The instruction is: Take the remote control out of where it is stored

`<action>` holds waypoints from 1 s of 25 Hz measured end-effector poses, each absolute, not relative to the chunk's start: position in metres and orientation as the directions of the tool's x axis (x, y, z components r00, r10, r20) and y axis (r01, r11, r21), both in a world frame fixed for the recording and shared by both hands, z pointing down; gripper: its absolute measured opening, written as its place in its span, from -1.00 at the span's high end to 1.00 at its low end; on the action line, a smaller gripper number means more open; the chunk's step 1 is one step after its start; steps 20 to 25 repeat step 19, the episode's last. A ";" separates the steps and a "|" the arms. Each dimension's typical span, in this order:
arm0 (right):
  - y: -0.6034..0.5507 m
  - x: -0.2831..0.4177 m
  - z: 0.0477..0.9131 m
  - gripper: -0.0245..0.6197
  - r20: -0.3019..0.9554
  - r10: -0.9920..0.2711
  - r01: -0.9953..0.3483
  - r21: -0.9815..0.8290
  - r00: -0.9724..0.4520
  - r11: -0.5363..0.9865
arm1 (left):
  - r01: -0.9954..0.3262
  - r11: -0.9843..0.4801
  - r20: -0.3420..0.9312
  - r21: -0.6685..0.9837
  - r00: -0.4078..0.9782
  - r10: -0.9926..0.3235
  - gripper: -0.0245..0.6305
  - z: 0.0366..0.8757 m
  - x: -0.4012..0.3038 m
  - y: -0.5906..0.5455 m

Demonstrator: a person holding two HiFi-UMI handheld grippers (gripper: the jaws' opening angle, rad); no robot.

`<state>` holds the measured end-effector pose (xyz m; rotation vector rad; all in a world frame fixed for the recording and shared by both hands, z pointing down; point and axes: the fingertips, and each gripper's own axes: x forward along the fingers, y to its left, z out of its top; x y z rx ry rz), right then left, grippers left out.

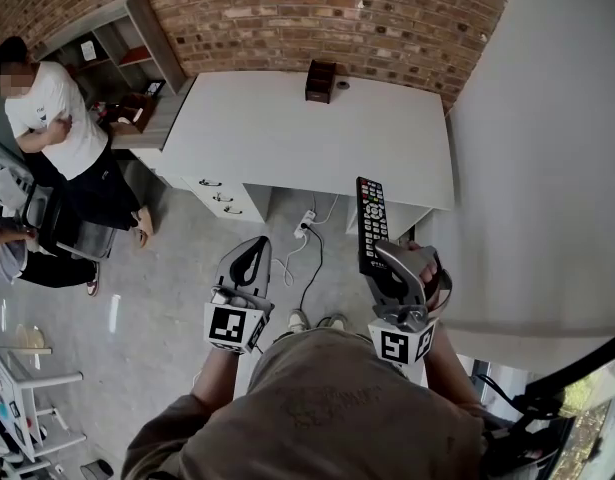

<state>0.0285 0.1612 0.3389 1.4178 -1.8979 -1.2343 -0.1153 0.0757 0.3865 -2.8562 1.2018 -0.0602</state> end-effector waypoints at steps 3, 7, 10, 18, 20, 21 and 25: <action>0.160 0.022 0.338 0.54 -0.139 -0.922 -0.499 0.864 -0.361 0.065 | -0.713 -0.700 0.012 -0.038 0.701 -0.714 0.89 0.384 -0.120 0.076; 0.158 0.016 0.339 0.54 -0.137 -0.921 -0.502 0.862 -0.365 0.071 | -0.711 -0.702 0.013 -0.049 0.702 -0.712 0.89 0.383 -0.125 0.074; 0.155 0.013 0.340 0.54 -0.130 -0.921 -0.499 0.863 -0.367 0.078 | -0.714 -0.700 0.023 -0.028 0.699 -0.714 0.89 0.389 -0.129 0.073; 0.152 0.008 0.343 0.54 -0.128 -0.919 -0.492 0.867 -0.373 0.079 | -0.709 -0.704 0.015 -0.034 0.704 -0.710 0.89 0.389 -0.132 0.070; 0.152 0.007 0.342 0.54 -0.130 -0.918 -0.492 0.867 -0.374 0.078 | -0.709 -0.705 0.013 -0.031 0.705 -0.709 0.89 0.390 -0.133 0.071; 0.152 0.007 0.342 0.54 -0.130 -0.918 -0.492 0.867 -0.374 0.078 | -0.709 -0.705 0.013 -0.031 0.705 -0.709 0.89 0.390 -0.133 0.071; 0.152 0.007 0.342 0.54 -0.130 -0.918 -0.492 0.867 -0.374 0.078 | -0.709 -0.705 0.013 -0.031 0.705 -0.709 0.89 0.390 -0.133 0.071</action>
